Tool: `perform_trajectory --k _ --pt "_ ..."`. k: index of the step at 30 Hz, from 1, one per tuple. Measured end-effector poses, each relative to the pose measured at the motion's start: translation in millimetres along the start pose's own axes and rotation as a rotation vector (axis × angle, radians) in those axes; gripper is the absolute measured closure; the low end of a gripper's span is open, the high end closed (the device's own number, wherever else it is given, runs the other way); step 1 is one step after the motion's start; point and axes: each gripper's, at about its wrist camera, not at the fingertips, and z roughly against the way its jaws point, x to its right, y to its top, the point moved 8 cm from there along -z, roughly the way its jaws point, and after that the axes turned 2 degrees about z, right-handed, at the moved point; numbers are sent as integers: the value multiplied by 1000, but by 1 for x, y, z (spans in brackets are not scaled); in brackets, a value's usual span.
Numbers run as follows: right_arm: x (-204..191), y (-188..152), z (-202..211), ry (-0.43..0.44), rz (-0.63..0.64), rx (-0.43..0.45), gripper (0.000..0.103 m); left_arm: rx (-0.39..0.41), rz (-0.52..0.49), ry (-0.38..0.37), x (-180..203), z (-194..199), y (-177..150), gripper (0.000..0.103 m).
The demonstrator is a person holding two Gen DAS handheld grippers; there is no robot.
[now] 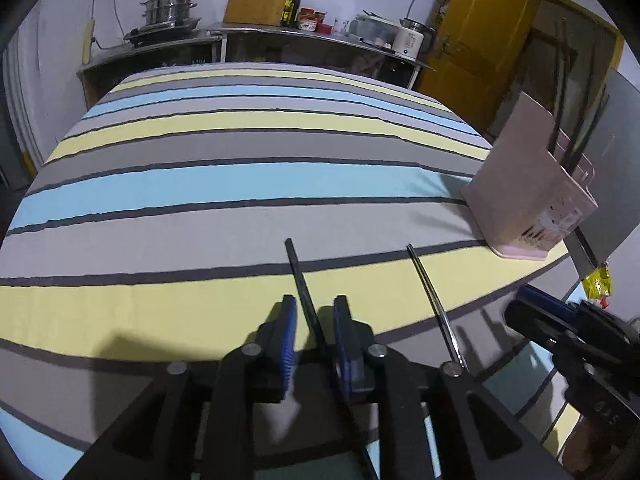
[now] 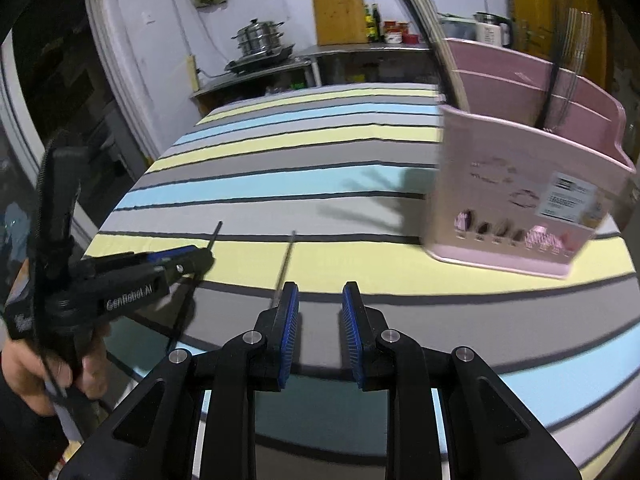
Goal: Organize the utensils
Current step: 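Close the left tool on a black chopstick while the right tool grasps another, then lift and carry both black chopsticks over the pink basket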
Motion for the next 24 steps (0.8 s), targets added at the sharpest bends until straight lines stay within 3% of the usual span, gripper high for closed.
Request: perform_trajectory --k 3,4,5,7,17,19,24 --pt "-10 4 -14 13 21 -24 79 14 -54 33 3 2 -4 83" --pt "-12 4 -16 17 25 -29 79 13 -59 45 2 2 -3 93" --pt "-15 5 -23 23 30 -38 79 10 -57 54 -1 3 -3 94" --pt "-17 7 -32 24 32 -55 79 2 -34 27 -8 4 -2 95" --pt "-23 13 -60 -15 75 -122 80 -10 -10 59 -17 5 0 94" --pt "-22 15 -62 -45 87 -127 94 -8 -16 80 -15 3 0 94" --pt "-16 17 -59 -16 58 -138 98 -12 -28 93 -12 0 4 96"
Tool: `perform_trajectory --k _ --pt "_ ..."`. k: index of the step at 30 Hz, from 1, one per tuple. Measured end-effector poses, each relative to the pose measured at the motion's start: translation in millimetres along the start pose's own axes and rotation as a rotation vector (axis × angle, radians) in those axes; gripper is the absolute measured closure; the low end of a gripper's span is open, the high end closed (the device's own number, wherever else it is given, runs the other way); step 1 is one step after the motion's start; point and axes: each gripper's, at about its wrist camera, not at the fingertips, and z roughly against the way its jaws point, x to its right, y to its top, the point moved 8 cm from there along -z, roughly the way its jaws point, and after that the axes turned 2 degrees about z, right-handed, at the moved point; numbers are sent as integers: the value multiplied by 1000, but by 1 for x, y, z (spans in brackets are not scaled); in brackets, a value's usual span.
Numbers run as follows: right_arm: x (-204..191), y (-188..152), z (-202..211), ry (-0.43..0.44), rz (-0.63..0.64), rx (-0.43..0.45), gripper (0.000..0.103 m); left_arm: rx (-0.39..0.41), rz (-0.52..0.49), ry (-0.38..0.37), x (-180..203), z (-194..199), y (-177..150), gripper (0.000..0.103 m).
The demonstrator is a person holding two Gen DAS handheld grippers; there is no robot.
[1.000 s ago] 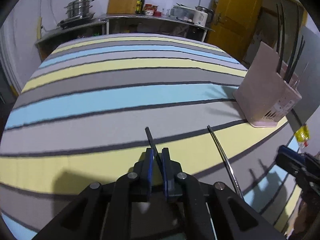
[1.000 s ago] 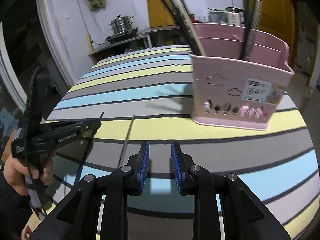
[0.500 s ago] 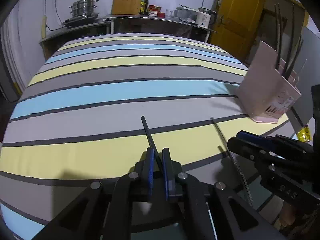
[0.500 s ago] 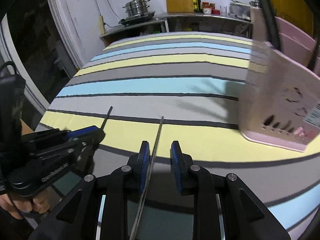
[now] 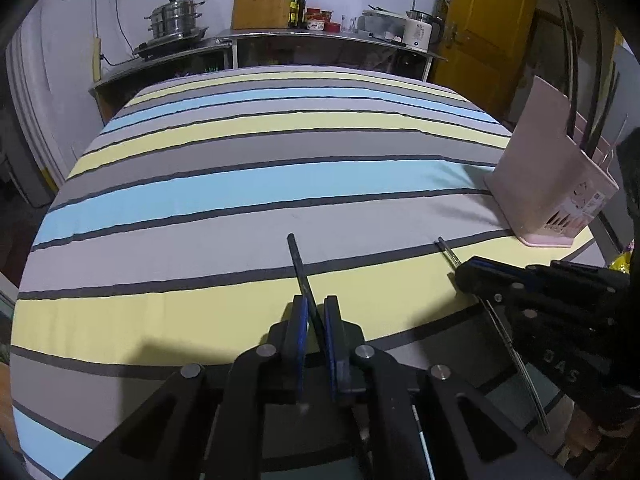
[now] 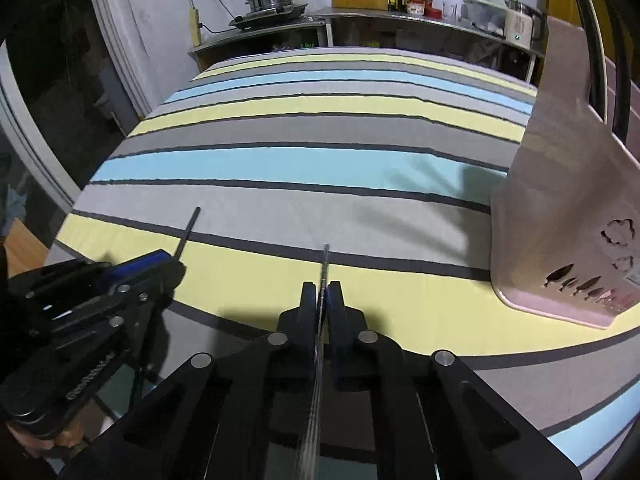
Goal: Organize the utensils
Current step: 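Lift and carry both black chopsticks over the pink basket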
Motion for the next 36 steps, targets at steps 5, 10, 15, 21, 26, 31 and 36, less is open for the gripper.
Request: perform_trajectory --k 5,10,15,21,26,31,36 --pt "4 3 25 19 -10 51 98 18 12 -31 2 11 5 97" --pt "8 8 55 30 -26 105 98 64 1 -59 9 36 17 98" --pt "14 16 86 43 -47 168 98 108 -9 -89 14 65 30 98" --pt "20 26 119 46 -56 229 98 157 -14 -126 20 101 44 99" --pt "20 29 139 44 -64 268 98 196 -29 -148 28 127 52 99" --pt "24 30 152 39 -71 292 98 228 -45 -171 39 147 59 99" --pt "28 29 163 32 -77 310 98 243 -51 -197 48 159 65 99"
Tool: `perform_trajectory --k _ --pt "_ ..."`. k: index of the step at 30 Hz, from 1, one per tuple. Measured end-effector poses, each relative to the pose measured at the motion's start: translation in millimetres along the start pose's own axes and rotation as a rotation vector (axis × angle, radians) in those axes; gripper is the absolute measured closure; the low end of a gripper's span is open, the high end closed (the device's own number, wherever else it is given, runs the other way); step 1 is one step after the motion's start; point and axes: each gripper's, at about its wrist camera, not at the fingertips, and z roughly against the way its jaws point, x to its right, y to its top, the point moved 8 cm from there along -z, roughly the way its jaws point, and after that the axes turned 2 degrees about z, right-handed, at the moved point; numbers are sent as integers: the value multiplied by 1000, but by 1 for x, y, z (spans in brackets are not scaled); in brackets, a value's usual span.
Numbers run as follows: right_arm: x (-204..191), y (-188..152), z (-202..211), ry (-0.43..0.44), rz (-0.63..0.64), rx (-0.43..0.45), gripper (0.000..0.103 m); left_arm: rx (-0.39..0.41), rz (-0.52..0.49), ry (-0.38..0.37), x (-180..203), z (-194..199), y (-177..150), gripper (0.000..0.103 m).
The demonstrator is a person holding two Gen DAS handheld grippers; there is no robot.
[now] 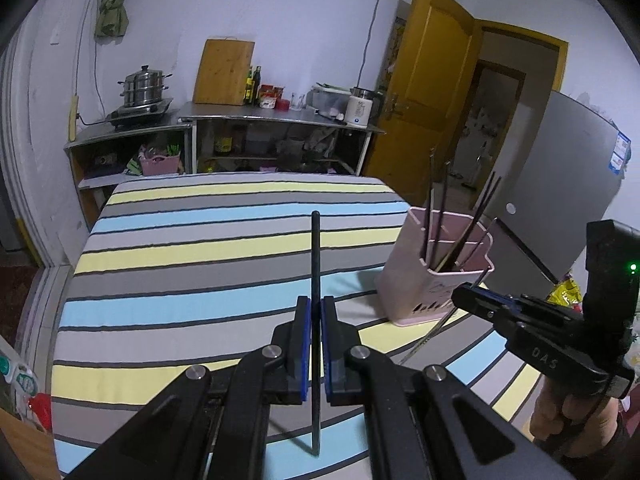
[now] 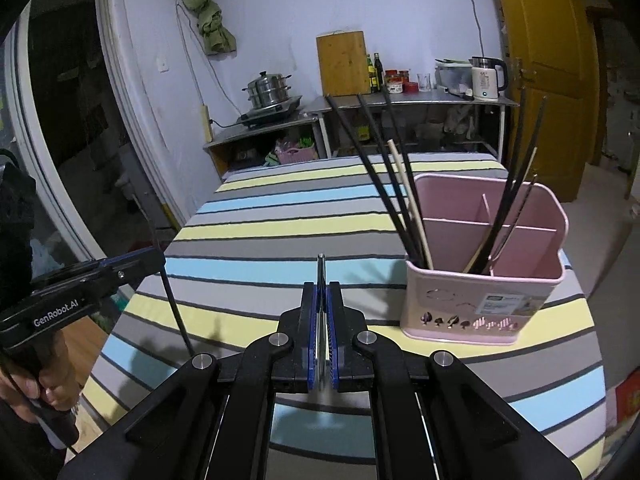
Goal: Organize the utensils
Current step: 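Lift and carry both black chopsticks over the pink basket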
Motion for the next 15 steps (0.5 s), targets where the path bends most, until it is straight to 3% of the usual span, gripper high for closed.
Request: perform_trajectory --k 15 --pt "17 9 22 -26 -23 48 98 28 -30 -84 44 5 28 99"
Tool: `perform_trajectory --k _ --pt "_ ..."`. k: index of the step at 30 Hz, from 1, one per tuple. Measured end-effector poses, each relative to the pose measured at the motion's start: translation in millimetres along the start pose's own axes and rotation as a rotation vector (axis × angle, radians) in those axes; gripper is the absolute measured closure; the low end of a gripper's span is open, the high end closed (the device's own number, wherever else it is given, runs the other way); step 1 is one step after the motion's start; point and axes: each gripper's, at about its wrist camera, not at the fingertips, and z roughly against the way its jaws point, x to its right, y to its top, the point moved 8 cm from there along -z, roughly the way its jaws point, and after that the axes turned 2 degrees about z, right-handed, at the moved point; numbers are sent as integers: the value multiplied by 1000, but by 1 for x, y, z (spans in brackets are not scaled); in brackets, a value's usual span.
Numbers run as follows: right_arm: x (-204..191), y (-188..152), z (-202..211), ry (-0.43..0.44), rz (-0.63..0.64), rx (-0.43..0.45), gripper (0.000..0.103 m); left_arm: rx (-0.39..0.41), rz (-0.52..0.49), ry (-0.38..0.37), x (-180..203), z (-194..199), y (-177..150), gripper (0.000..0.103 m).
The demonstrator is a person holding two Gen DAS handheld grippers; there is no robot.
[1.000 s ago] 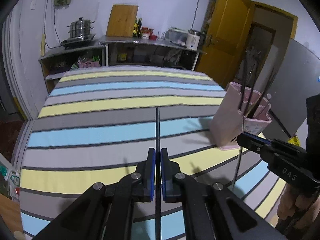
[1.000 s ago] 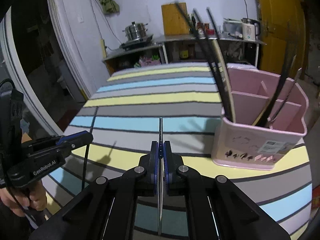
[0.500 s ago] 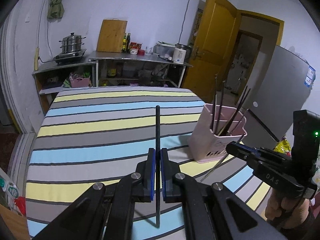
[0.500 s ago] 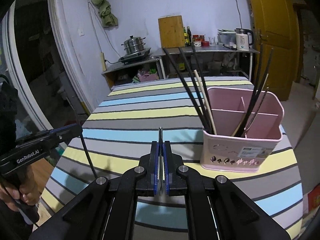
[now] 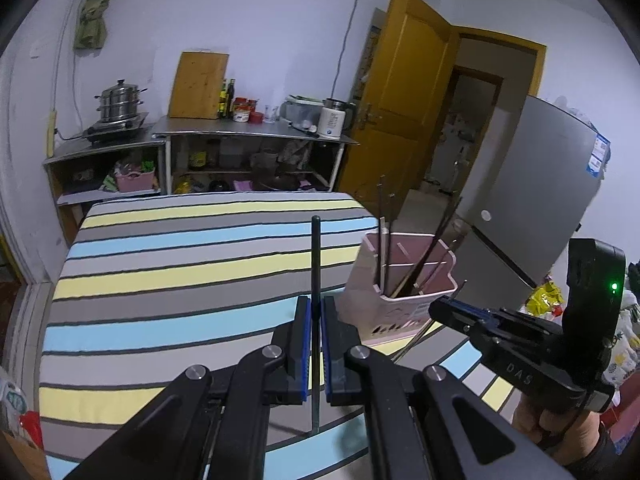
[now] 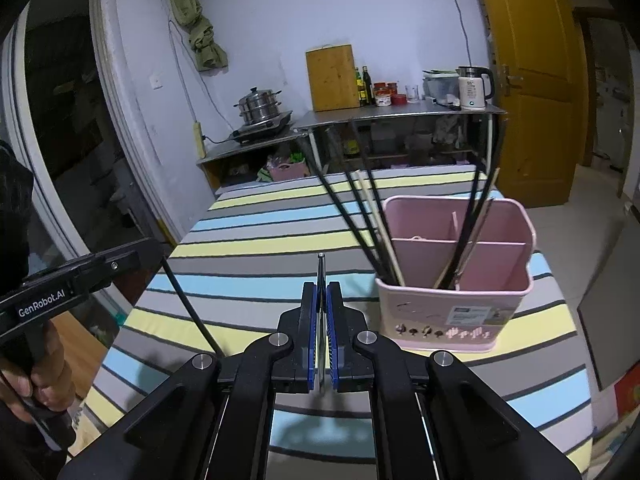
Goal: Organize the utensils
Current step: 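Lift and carry both black chopsticks over the pink basket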
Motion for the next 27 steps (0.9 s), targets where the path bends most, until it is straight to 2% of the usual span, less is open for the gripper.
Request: perform_trajectory --k 18,27 --pt "40 24 32 -73 -29 61 98 -25 -30 -111 59 -38 36 99" --pt "60 56 51 -103 -28 128 98 37 -38 -157 85 -36 88 99"
